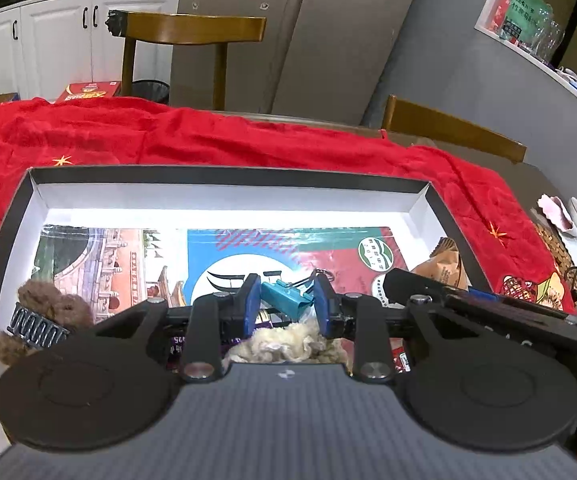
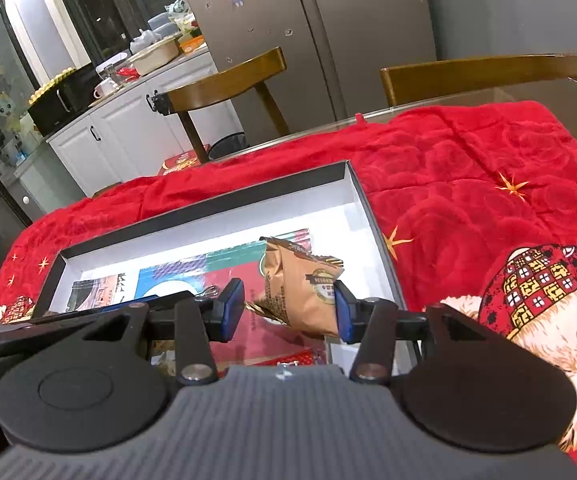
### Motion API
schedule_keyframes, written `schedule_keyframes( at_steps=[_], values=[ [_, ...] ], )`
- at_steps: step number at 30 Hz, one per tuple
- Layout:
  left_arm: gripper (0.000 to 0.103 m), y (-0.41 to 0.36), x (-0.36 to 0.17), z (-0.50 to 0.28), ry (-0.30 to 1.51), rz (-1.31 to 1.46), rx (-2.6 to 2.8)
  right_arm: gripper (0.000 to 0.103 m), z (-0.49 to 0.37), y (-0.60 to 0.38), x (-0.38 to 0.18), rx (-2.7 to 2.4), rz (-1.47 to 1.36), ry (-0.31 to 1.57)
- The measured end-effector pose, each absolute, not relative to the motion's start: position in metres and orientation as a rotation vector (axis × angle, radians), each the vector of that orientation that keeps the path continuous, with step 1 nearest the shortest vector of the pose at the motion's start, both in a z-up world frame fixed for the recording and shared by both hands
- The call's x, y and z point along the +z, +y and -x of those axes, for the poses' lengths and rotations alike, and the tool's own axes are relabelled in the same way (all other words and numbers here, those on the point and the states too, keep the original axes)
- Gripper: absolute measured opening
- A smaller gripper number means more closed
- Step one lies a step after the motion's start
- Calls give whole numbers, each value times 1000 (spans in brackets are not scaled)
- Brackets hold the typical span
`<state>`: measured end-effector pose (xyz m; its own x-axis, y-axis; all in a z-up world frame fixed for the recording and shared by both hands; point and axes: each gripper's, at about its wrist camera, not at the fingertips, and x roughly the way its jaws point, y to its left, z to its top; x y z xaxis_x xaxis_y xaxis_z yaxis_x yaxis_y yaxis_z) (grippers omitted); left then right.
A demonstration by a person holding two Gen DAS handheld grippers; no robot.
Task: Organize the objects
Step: 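Lift both held items and carry them over the black box, then lower both items into the box and open both grippers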
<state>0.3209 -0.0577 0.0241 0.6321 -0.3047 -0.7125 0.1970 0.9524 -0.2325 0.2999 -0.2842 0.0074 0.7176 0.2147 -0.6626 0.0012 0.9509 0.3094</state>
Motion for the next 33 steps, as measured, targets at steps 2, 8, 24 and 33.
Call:
schedule_keyframes(
  at_steps=[2,8,24,33],
  values=[
    [33,-57,24,-322,844,142,-288,52,-300,-285,8,125,-305,765],
    [34,-57,24,-321,833,135,-276,52,-299,-285,8,126,-315,763],
    [34,-58,26,-319,817,100,-246,65,-298,-286,7,141,-311,749],
    [42,-52,39,-320,817,96,-253,77,-297,-293,10,157,-379,725]
  ],
)
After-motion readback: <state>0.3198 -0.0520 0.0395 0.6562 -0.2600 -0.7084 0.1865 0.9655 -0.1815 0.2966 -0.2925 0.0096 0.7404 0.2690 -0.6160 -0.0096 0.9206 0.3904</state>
